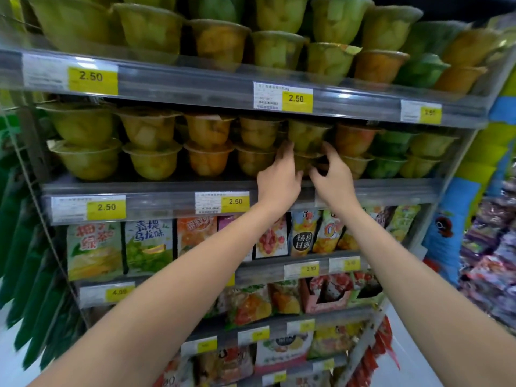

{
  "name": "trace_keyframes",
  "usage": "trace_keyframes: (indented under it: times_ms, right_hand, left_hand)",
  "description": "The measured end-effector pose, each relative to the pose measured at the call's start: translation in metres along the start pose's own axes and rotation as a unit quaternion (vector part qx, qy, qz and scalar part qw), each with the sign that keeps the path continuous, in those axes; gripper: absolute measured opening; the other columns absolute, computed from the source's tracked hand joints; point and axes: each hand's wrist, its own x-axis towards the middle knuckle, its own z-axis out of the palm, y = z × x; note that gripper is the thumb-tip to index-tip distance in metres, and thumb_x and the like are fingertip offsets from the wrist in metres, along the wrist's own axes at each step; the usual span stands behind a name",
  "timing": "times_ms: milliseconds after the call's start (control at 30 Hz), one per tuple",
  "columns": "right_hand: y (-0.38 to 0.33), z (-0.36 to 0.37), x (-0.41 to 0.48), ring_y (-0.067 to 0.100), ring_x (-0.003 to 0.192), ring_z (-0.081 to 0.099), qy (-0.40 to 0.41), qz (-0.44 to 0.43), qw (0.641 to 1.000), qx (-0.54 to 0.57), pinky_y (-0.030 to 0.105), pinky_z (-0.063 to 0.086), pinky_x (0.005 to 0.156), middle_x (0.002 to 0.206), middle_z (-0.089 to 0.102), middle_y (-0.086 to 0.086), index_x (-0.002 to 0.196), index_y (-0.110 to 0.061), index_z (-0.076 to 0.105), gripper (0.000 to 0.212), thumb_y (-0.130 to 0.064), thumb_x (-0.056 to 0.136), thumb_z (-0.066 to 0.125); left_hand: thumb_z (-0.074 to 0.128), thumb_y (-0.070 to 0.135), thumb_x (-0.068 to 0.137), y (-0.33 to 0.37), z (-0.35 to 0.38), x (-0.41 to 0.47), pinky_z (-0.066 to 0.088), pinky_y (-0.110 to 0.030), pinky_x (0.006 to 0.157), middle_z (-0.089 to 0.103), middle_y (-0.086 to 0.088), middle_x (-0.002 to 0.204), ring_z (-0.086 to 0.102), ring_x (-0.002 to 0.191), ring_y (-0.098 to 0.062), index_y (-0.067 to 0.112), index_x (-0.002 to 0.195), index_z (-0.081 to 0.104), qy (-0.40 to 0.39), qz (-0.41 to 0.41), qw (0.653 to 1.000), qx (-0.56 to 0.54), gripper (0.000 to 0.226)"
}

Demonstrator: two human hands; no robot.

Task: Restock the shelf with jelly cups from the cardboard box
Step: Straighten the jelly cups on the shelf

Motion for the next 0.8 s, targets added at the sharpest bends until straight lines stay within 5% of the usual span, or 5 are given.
trace_keyframes:
  times_ms: [67, 267, 467, 633, 800]
  right_hand:
    - [0.001, -0.004, -0.002, 0.019, 0.124, 0.049, -0.003, -0.012, 1.000, 0.002, 0.012, 0.033, 0.093, 0.137, 0.053, 0.007, 0.142, -0.008, 0.042, 0.055, -0.009, 0.090, 0.057]
    - [0.011, -0.026, -0.013, 0.017, 0.121, 0.051, 0.029, -0.024, 0.999, 0.019, 0.033, 0.044, 0.103, 0.136, 0.053, 0.007, 0.136, -0.006, 0.048, 0.043, -0.010, 0.094, 0.054]
    - [0.035, -0.054, -0.017, 0.007, 0.092, 0.055, 0.070, -0.051, 0.996, 0.036, 0.012, 0.047, 0.079, 0.118, 0.057, 0.003, 0.124, -0.006, 0.056, 0.031, -0.006, 0.094, 0.055]
    - [0.058, -0.076, -0.006, 0.011, 0.083, 0.055, 0.104, -0.044, 0.993, 0.028, 0.038, 0.054, 0.078, 0.113, 0.054, 0.007, 0.118, -0.005, 0.053, 0.025, -0.008, 0.093, 0.056]
    - [0.073, -0.087, 0.004, 0.009, 0.100, 0.051, 0.039, -0.041, 0.998, 0.012, 0.019, 0.040, 0.081, 0.137, 0.046, 0.009, 0.140, -0.005, 0.039, 0.050, -0.018, 0.095, 0.055]
  left_hand:
    - [0.052, 0.026, 0.095, 0.001, 0.000, -0.001, 0.047, -0.038, 0.077, 0.038, -0.005, 0.149, 0.056, 0.115, -0.030, 0.015, 0.149, 0.021, -0.001, 0.001, 1.000, 0.015, 0.063]
    - [0.051, 0.028, 0.096, 0.004, -0.001, -0.003, 0.044, -0.035, 0.072, 0.037, -0.005, 0.150, 0.058, 0.112, -0.029, 0.015, 0.149, 0.023, 0.009, -0.002, 0.999, 0.045, 0.061]
    - [0.054, 0.028, 0.095, 0.007, 0.003, -0.006, 0.038, -0.030, 0.062, 0.030, -0.006, 0.149, 0.062, 0.102, -0.027, 0.015, 0.145, 0.030, 0.053, -0.002, 0.997, 0.061, 0.056]
    - [0.058, 0.021, 0.092, 0.009, 0.009, -0.010, 0.053, -0.038, 0.065, 0.037, -0.007, 0.139, 0.062, 0.096, -0.025, 0.014, 0.136, 0.040, 0.095, 0.006, 0.995, 0.022, 0.049]
    - [0.058, 0.022, 0.091, 0.028, 0.020, -0.019, 0.052, -0.035, 0.055, 0.045, -0.005, 0.130, 0.061, 0.084, -0.019, 0.012, 0.131, 0.046, 0.144, 0.043, 0.989, 0.004, 0.042]
